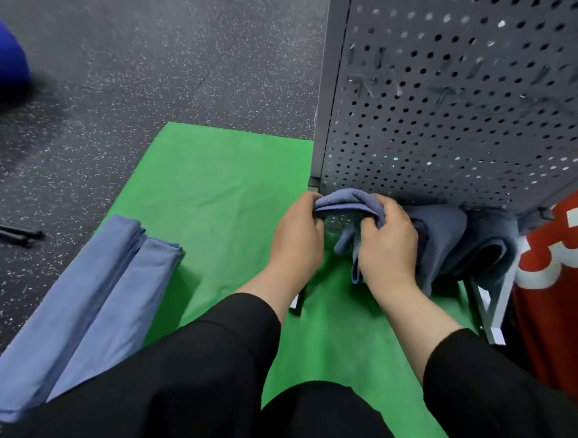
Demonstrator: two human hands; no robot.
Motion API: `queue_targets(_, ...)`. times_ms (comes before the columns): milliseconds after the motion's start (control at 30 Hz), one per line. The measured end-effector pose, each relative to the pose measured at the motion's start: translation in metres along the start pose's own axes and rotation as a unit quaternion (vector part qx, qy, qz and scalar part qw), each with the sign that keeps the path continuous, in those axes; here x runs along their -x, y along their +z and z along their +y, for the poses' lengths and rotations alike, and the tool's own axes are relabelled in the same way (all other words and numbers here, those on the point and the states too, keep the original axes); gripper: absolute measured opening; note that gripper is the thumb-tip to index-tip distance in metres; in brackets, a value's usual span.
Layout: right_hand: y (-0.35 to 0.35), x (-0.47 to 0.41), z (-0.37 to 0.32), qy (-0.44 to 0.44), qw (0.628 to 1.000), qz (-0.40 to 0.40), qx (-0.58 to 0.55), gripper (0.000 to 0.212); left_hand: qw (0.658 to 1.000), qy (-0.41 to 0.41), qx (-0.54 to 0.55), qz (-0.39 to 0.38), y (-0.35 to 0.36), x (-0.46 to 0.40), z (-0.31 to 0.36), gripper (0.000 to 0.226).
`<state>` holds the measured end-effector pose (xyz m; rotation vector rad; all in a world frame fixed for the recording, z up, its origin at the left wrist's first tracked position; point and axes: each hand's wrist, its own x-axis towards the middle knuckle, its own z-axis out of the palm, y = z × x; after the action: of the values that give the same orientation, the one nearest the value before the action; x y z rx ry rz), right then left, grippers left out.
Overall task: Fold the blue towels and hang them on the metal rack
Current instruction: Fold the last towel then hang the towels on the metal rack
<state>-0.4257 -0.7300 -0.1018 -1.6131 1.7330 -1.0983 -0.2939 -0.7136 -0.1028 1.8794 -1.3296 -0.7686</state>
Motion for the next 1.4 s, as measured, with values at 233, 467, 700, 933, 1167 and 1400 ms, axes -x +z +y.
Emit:
queue_targets(233, 0.028, 0.008, 0.018, 0.032, 0.993, -0.089, 0.069, 0.049, 0.997, -0.031, 0.009, -0.064, 0.017, -0.006, -0.024, 0.062)
queue_targets(467, 0.03, 0.028, 0.036, 0.085, 0.982, -0.144, 0.084, 0.037, 0.986, -0.037, 0.025, -0.16, 0.006, 0.01, -0.046, 0.083)
queue_targets(700, 0.007, 0.065, 0.033, 0.053, 0.989, -0.126, 0.055, 0.065, 0.965, -0.067, 0.103, -0.233, -0.009, 0.033, -0.071, 0.073)
queue_targets(933, -0.015, 0.068, -0.004, -0.016, 0.993, -0.113, 0.031, 0.053, 0.962, -0.06, 0.017, -0.267, -0.011, 0.042, -0.058, 0.062)
queue_targets(1167, 0.027, 0.06, -0.079, -0.184, 0.921, -0.31, 0.146, 0.048, 0.988, -0.094, -0.082, -0.088, -0.076, 0.063, -0.083, 0.041)
queue_targets(1400, 0.147, 0.11, -0.117, -0.318, 0.78, -0.474, 0.255, 0.053, 0.961, -0.186, -0.201, 0.047, -0.184, 0.108, -0.179, 0.032)
